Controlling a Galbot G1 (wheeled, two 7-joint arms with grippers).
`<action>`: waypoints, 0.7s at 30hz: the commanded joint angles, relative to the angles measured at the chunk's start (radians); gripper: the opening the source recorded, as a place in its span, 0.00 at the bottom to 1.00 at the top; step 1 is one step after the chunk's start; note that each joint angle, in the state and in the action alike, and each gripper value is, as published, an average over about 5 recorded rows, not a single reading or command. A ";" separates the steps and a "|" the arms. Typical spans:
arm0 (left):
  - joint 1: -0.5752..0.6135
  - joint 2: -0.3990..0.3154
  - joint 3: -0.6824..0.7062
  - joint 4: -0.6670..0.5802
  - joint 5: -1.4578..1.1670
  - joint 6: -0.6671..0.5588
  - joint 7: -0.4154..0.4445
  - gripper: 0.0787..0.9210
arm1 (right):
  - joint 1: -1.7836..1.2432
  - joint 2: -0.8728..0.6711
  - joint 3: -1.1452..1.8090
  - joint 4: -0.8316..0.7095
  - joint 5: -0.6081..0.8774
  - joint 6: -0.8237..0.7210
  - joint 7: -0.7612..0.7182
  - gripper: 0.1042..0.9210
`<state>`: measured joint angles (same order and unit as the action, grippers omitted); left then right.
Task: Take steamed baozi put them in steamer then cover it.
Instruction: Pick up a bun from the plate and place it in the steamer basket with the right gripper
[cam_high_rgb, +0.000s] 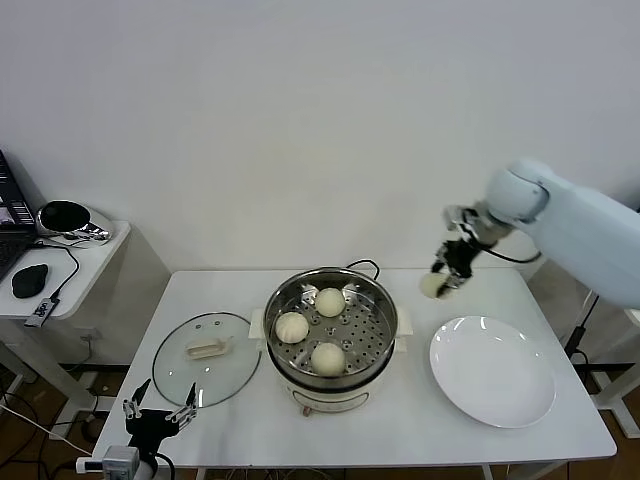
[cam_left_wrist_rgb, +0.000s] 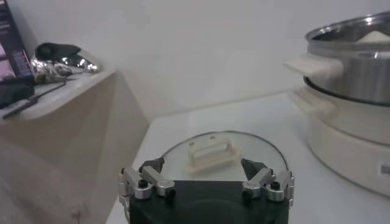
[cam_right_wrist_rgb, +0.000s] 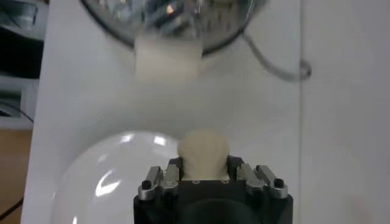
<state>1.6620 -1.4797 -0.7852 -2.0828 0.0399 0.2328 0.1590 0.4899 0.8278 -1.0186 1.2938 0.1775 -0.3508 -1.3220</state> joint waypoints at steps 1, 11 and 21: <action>0.008 -0.001 -0.007 -0.016 -0.019 0.000 -0.001 0.88 | 0.164 0.206 -0.182 -0.018 0.152 -0.059 -0.003 0.44; 0.006 0.001 -0.011 -0.017 -0.044 0.006 -0.001 0.88 | 0.044 0.269 -0.158 -0.026 0.107 -0.088 0.015 0.44; -0.001 0.003 -0.018 -0.010 -0.047 0.008 0.001 0.88 | -0.062 0.288 -0.135 -0.046 0.002 -0.082 0.029 0.44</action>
<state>1.6621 -1.4774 -0.8034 -2.0973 -0.0004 0.2401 0.1592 0.4966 1.0695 -1.1422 1.2620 0.2341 -0.4229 -1.2996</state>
